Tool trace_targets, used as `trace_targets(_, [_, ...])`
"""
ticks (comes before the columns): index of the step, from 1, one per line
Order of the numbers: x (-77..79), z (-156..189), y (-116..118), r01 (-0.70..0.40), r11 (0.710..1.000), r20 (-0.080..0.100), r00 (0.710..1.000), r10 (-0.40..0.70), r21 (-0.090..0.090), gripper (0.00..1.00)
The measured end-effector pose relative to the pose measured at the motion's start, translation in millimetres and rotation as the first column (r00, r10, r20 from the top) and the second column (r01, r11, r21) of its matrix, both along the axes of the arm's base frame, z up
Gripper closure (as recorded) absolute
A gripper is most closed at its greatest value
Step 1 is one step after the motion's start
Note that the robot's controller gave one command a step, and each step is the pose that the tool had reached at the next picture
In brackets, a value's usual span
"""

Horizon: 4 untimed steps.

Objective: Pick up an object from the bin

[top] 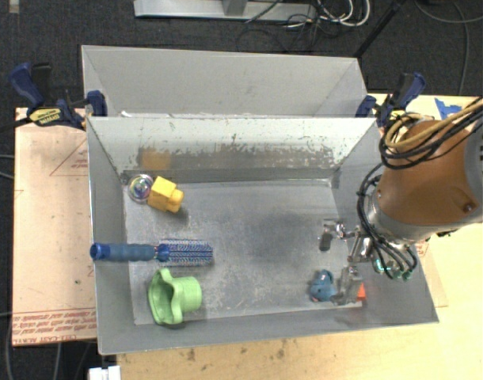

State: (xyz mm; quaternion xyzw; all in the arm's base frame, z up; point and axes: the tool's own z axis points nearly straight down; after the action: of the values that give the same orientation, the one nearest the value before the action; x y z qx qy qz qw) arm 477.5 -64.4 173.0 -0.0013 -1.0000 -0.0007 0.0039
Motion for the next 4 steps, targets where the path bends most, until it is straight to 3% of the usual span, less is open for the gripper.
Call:
trace_targets(1, [8.7, -102, -5, -0.266, 0.964, 0.028, 0.963, 0.266, -0.006, 0.0])
trace_targets(2, [33.6, -72, -7, -0.32, 0.947, 0.014, 0.947, 0.32, -0.003, 0.0])
trace_targets(3, [28.4, -73, -15, -0.628, 0.778, 0.01, 0.778, 0.628, -0.002, 0.0])
trace_targets(4, [31.5, -104, -6, -0.879, 0.477, 0.013, 0.477, 0.879, 0.003, 0.0])
